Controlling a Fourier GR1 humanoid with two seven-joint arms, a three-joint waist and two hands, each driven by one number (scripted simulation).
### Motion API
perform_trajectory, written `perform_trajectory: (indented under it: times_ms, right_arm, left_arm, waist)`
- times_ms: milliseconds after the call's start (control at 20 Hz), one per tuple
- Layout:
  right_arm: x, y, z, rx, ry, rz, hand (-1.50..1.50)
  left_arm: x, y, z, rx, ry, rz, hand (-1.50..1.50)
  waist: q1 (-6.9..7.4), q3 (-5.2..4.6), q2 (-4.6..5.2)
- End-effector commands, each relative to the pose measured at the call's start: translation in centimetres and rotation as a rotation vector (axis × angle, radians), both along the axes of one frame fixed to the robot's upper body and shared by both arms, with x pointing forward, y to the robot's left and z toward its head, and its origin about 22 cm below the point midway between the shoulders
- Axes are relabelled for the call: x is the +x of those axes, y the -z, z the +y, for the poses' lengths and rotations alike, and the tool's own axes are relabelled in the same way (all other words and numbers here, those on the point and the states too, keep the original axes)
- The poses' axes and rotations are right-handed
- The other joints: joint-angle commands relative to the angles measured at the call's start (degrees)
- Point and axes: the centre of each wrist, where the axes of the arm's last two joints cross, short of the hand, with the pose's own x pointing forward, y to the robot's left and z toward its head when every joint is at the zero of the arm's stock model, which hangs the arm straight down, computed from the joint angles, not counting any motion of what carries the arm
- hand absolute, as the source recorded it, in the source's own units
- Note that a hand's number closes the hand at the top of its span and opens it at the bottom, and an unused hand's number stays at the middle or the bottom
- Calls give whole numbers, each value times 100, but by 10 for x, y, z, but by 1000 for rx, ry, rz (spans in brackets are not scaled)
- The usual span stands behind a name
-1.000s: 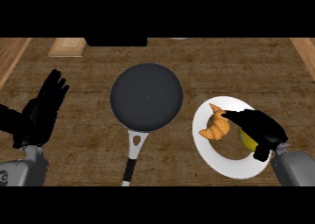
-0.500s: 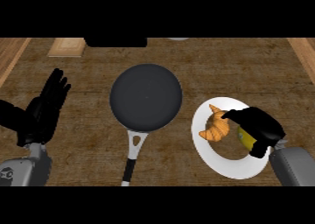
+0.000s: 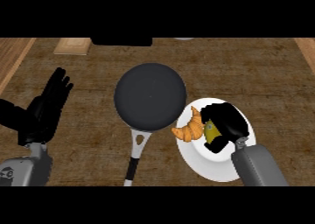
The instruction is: Pick the lemon from the plate and place it in the pan
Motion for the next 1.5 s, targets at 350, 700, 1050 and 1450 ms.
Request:
perform_trajectory:
  times_ms: [350, 700, 1050, 1450]
  right_arm:
    - [25, -101, 107, -23, 361, -388, 150]
    - [27, -158, 161, -66, 578, -489, 150]
    - [25, -202, 202, -10, 793, -548, 150]
    - [29, -201, 217, 77, 867, -550, 150]
  left_arm:
    - [8, -3, -20, 11, 90, 7, 0]
    - [14, -1, -37, 3, 144, 15, 0]
    - [21, -5, -44, 1, 158, -1, 0]
    - [19, -2, -27, 0, 83, -1, 0]
  waist:
    - [532, -1, -96]
    - [863, -1, 22]
    - [840, 8, 87]
    - [483, 24, 66]
